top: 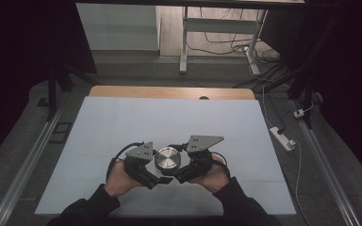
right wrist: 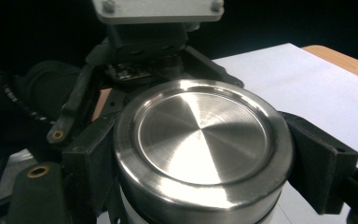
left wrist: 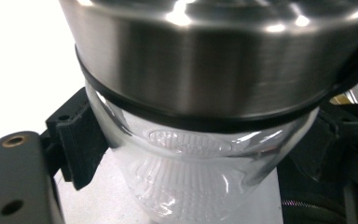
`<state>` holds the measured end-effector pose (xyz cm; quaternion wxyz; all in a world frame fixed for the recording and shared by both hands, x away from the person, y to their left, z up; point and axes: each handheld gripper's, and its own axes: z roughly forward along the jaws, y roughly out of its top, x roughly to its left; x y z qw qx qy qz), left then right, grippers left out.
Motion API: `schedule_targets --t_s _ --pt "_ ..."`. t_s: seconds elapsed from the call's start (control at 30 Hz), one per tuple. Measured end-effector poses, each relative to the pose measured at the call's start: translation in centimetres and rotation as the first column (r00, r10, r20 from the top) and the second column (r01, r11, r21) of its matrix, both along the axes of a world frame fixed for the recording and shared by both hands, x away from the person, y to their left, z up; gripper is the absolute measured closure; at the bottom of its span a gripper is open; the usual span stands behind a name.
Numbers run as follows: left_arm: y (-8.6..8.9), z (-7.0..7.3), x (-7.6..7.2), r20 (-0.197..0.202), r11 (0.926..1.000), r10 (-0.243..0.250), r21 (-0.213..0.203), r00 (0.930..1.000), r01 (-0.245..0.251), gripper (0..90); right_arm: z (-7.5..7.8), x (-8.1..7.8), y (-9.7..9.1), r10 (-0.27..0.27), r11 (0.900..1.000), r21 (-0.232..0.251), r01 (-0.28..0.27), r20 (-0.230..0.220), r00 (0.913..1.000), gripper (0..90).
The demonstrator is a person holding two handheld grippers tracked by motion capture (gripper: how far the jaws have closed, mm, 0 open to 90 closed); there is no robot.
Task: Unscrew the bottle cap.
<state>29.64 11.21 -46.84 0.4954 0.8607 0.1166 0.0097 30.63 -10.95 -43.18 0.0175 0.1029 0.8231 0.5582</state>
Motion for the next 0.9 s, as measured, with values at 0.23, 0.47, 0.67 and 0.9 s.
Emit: schedule_targets --t_s 0.23,0.47,0.67,0.9 --pt "0.25 -0.13 0.19 -0.004 0.9984 -0.054 -0.015 0.9985 0.054 15.6 0.09 -0.10 0.05 0.031 0.9995 -0.004 -0.031 0.009 0.9995 18.8" --pt "0.49 -0.24 0.27 -0.001 0.9852 -0.165 -0.046 0.9863 0.165 15.6 0.24 -0.21 -0.05 0.117 0.9931 0.004 -0.117 0.021 0.9929 18.8" --pt "0.31 -0.28 0.00 0.014 0.9777 -0.207 -0.031 0.9781 0.208 15.6 -0.05 -0.08 -0.17 0.213 0.9768 0.021 -0.213 -0.014 0.9769 18.3" --pt "0.05 -0.45 0.10 0.014 0.9961 -0.088 -0.006 0.9960 0.088 15.6 0.69 0.16 -0.49 0.104 0.9944 0.021 -0.104 -0.023 0.9943 0.0"
